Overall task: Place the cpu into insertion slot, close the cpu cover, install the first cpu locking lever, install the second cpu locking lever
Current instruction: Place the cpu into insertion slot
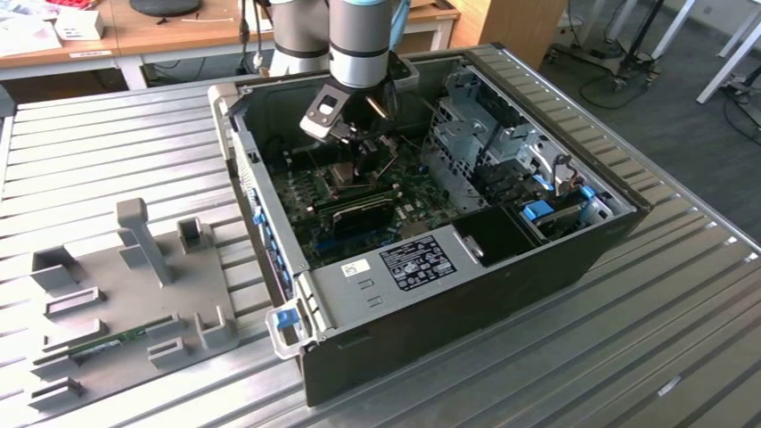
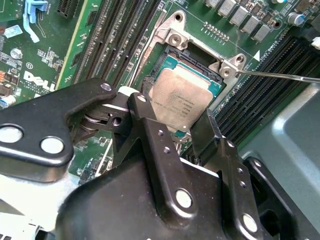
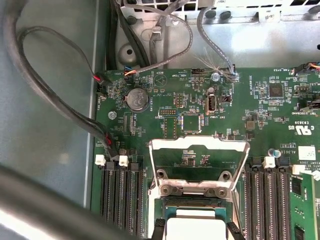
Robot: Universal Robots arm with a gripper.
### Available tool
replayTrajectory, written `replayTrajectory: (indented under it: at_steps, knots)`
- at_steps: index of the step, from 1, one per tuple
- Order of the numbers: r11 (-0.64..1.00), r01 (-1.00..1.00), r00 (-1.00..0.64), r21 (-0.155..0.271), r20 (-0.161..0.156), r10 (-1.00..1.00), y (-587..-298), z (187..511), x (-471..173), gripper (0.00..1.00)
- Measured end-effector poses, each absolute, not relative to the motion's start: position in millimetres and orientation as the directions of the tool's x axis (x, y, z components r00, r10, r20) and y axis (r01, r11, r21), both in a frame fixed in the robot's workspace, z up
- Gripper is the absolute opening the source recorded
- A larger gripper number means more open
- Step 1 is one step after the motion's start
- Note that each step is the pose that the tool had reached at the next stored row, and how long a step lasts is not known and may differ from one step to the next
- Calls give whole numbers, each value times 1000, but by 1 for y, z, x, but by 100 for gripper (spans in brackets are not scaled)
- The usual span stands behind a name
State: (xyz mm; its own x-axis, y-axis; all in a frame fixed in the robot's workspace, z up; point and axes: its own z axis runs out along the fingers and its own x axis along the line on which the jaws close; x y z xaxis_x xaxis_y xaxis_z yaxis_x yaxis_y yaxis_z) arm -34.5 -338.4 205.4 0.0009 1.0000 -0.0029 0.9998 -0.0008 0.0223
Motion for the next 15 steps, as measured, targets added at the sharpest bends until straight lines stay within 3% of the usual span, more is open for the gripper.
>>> replayTrajectory:
  at_steps: [15]
  knots:
    - [-1,1000,1,22,2,1000,-338,198,-35,54]
